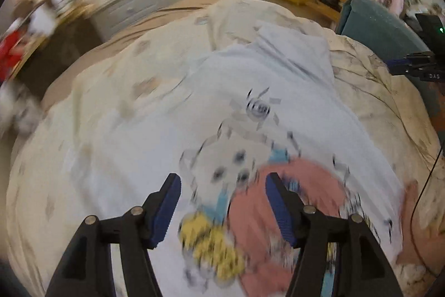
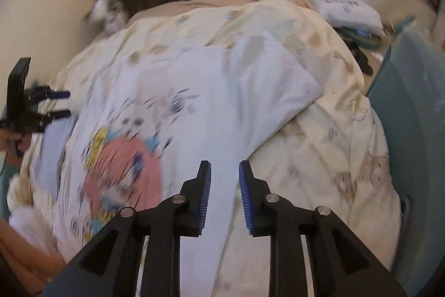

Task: Fold clothes
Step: 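Move both open tools to the white T-shirt hem edge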

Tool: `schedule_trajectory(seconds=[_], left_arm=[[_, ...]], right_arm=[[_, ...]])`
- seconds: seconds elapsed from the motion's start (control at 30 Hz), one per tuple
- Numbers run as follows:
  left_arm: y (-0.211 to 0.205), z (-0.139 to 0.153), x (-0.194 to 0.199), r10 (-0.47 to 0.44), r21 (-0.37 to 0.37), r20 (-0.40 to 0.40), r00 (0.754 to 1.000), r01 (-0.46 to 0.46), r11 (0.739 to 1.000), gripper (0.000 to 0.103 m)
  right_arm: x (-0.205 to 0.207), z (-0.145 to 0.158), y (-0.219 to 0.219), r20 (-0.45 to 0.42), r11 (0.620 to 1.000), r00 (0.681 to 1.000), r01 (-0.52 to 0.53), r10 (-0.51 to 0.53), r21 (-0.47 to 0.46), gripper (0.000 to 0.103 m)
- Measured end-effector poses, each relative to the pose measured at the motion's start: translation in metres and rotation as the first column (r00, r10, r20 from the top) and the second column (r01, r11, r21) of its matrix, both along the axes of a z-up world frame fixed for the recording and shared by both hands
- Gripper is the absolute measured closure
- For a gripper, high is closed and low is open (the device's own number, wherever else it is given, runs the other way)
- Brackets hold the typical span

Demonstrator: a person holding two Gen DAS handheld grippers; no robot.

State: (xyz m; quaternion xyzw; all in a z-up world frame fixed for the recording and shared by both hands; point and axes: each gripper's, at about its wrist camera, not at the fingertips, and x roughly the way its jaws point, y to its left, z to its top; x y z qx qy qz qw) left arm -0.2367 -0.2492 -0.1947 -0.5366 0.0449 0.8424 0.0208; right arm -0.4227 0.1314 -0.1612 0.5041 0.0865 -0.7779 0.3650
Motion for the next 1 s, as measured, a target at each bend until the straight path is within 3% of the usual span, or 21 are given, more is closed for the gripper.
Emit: schedule_trajectory(seconds=[0.2, 0.27, 0.33, 0.5, 0.6, 0.8, 0.9, 1.0], left_arm=[[0.038, -0.02, -0.108, -0.136, 0.007, 0.004, 0.991, 0.136, 0.991, 0.037], [0.04, -0.021, -0.125, -0.132, 0.034, -0.014, 0.991, 0.132, 0.991, 0.037], [0.041, -0.022, -0.144, -0.111, 0.076, -0.032, 0.993, 0.114, 0.991, 0.037], [0.047, -0.03, -0.195, -0.074, 0.147, -0.058, 0.996, 0.082, 0.986, 0.036], [0.056, -0.046, -0.24, -0.061, 0.155, -0.008, 0.998, 0.062, 0.986, 0.029], [0.059, -0.069, -0.306, -0.04, 0.237, -0.027, 0.999, 0.045, 0.97, 0.029], [0.061, -0.089, -0.331, -0.02, 0.2, 0.033, 0.999, 0.013, 0.98, 0.029], [0.074, -0.102, -0.351, -0.044, 0.118, 0.047, 0.998, 0.039, 0.992, 0.029]], right_arm=[[-0.039, -0.03, -0.011, 0.039, 0.989, 0.993, 0.112, -0.109, -0.097, 0.074], [-0.045, -0.04, -0.014, 0.063, 0.979, 0.988, 0.149, -0.141, -0.138, 0.058], [-0.052, -0.05, -0.018, 0.089, 0.966, 0.981, 0.186, -0.173, -0.177, 0.016], [-0.067, -0.073, -0.028, 0.112, 0.951, 0.972, 0.225, -0.205, -0.213, 0.015], [-0.083, -0.089, -0.027, 0.157, 0.935, 0.964, 0.25, -0.215, -0.253, 0.016], [-0.12, -0.12, -0.009, 0.261, 0.898, 0.94, 0.3, -0.22, -0.322, 0.017], [-0.128, -0.131, -0.011, 0.251, 0.903, 0.946, 0.282, -0.205, -0.325, 0.026], [-0.13, -0.135, -0.01, 0.258, 0.893, 0.944, 0.29, -0.208, -0.344, 0.036]])
